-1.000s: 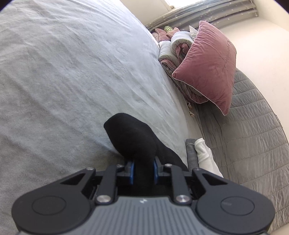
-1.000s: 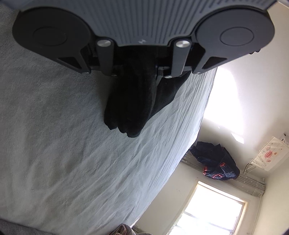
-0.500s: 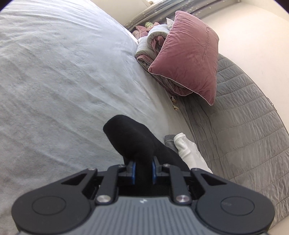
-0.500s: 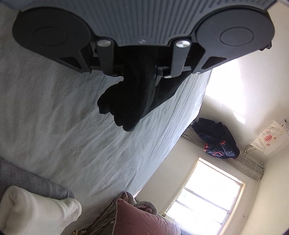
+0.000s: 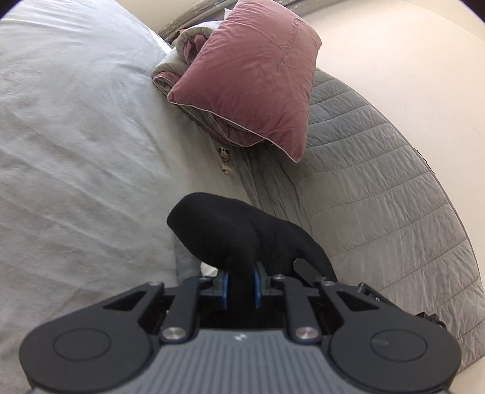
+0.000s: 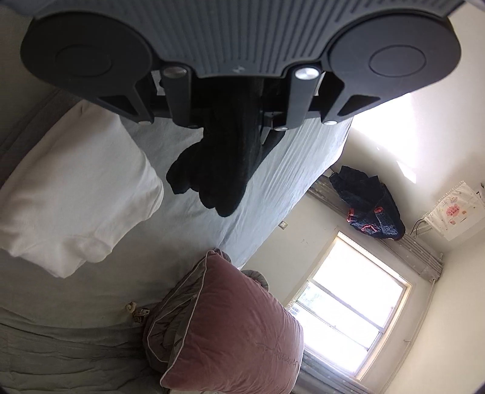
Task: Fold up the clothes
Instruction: 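Lift the black bundle with both tools and carry it to the white-grey clothes stack, then lower the black bundle onto the white shirt and open both tools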
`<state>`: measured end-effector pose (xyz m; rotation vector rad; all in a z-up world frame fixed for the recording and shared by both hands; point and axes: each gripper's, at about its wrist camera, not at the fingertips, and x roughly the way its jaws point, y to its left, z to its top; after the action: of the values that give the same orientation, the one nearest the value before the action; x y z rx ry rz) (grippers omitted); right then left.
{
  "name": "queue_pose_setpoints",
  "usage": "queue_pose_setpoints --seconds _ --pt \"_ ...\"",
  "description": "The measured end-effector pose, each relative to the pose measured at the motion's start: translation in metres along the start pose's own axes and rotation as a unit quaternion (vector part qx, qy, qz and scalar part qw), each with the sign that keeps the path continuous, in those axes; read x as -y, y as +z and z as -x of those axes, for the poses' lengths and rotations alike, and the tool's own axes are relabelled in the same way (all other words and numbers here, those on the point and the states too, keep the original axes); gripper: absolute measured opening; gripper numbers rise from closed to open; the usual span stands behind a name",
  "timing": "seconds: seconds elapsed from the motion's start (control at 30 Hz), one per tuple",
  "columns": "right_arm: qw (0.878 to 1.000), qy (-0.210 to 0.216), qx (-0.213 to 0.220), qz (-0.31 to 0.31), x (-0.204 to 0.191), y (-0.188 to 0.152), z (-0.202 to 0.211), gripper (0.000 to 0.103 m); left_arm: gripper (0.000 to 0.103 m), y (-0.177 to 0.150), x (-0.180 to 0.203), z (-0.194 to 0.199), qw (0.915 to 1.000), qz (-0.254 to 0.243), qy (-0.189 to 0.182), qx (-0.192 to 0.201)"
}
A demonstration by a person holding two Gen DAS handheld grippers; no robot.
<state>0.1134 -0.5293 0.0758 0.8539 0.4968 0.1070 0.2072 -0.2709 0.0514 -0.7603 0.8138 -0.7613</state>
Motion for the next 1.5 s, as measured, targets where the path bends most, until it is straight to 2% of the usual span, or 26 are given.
queue_pose_setpoints --seconds 0.2,0.33,0.47,0.67,0.77,0.83,0.93,1.07,1.13,1.17,1.2,1.27,1.33,1.43,1.5 --pt "0.998 -0.029 0.030 0.036 0.018 0.051 0.020 0.027 0.015 -0.004 0.036 -0.057 0.9994 -0.017 -0.028 -0.015" --pt "0.998 -0.048 0.037 0.034 0.039 0.072 0.018 0.027 0.015 -0.012 0.042 -0.089 0.9991 -0.010 -0.034 -0.024" --pt "0.997 -0.062 0.029 0.022 0.067 0.083 0.009 0.027 0.015 -0.023 0.030 -0.113 0.9992 0.006 -0.032 -0.025" --pt "0.996 -0.086 0.010 -0.009 0.116 0.079 -0.014 0.027 0.016 -0.035 -0.005 -0.130 0.9995 -0.006 0.000 -0.031" --pt "0.994 -0.107 0.012 -0.020 0.133 0.072 -0.016 0.031 0.019 -0.029 -0.019 -0.132 0.9987 0.005 -0.022 -0.046" --pt "0.994 -0.106 0.022 -0.019 0.133 0.073 -0.012 0.032 0.037 -0.022 -0.019 -0.132 0.9979 0.010 -0.040 -0.049" --pt "0.991 -0.124 0.046 0.000 0.123 0.077 -0.002 0.044 0.044 -0.010 -0.015 -0.134 0.9985 0.004 -0.039 -0.039" --pt "0.980 -0.162 0.107 0.046 0.102 0.079 0.010 0.044 0.041 -0.001 -0.007 -0.143 0.9997 -0.009 -0.010 -0.018" --pt "0.970 -0.180 0.142 0.081 0.091 0.074 0.014 0.044 0.017 -0.003 -0.001 -0.142 0.9993 -0.035 0.009 0.010" --pt "0.964 -0.188 0.159 0.103 0.086 0.070 0.015 0.044 0.015 -0.005 0.002 -0.141 0.9982 -0.051 0.018 0.026" --pt "0.959 -0.191 0.171 0.120 0.082 0.066 0.015 0.044 0.015 -0.007 0.006 -0.141 0.9963 -0.068 0.033 0.039" --pt "0.950 -0.189 0.189 0.159 0.079 0.055 0.011 0.044 0.016 -0.016 0.012 -0.142 0.9880 -0.115 0.089 0.052" --pt "0.943 -0.201 0.185 0.188 0.080 0.044 0.003 0.043 0.027 -0.024 0.017 -0.141 0.9762 -0.155 0.135 0.068" --pt "0.933 -0.234 0.160 0.221 0.088 0.029 -0.013 0.043 0.034 -0.028 0.024 -0.132 0.9597 -0.195 0.172 0.106" --pt "0.927 -0.257 0.140 0.235 0.098 0.020 -0.022 0.043 0.034 -0.028 0.033 -0.126 0.9493 -0.221 0.182 0.131"
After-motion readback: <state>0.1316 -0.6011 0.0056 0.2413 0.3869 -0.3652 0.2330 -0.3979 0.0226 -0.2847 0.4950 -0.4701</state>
